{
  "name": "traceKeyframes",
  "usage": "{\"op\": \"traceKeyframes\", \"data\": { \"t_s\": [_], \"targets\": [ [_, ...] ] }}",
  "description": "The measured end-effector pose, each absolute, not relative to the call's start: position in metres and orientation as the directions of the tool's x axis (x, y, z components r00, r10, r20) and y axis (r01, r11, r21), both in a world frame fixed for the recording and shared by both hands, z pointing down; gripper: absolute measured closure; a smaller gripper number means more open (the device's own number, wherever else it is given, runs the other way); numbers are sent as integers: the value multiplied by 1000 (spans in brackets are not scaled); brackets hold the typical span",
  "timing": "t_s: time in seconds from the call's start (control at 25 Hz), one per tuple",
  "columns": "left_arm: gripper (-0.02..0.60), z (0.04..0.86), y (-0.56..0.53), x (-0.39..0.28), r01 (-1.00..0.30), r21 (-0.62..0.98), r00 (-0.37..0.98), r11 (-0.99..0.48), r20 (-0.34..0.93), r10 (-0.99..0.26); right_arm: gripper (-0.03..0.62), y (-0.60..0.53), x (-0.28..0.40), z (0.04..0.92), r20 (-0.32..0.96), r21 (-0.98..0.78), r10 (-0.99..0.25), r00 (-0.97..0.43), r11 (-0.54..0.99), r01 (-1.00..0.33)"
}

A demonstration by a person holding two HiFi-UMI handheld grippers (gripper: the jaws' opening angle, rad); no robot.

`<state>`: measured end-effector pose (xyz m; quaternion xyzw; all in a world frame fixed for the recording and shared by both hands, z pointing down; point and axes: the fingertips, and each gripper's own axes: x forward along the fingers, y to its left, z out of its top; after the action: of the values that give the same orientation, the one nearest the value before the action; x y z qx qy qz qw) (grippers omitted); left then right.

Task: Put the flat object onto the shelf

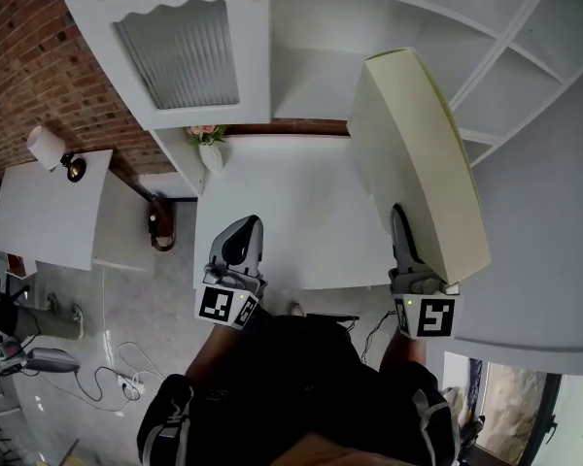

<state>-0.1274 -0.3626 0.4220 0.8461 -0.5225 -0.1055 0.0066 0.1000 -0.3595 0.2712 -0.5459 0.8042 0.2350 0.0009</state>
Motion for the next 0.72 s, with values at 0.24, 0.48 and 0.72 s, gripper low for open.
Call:
{"op": "traceKeyframes", "data": {
  "t_s": [0.24,0.48,0.72],
  "targets": [
    [572,423,-374,-136,-877,128,440,-464,-176,-881,316,-397,77,259,-263,640,-918,-296,64,-766],
    [572,421,-380,-140,-873,118,449,-473,-180,-875,316,-451,56,300,-107,885,-974,-198,-3,-465],
    [572,420,-382,-142,-872,119,451,-475,-183,-873,316,-500,38,353,10,973,-991,-132,40,-227]
  ]
}}
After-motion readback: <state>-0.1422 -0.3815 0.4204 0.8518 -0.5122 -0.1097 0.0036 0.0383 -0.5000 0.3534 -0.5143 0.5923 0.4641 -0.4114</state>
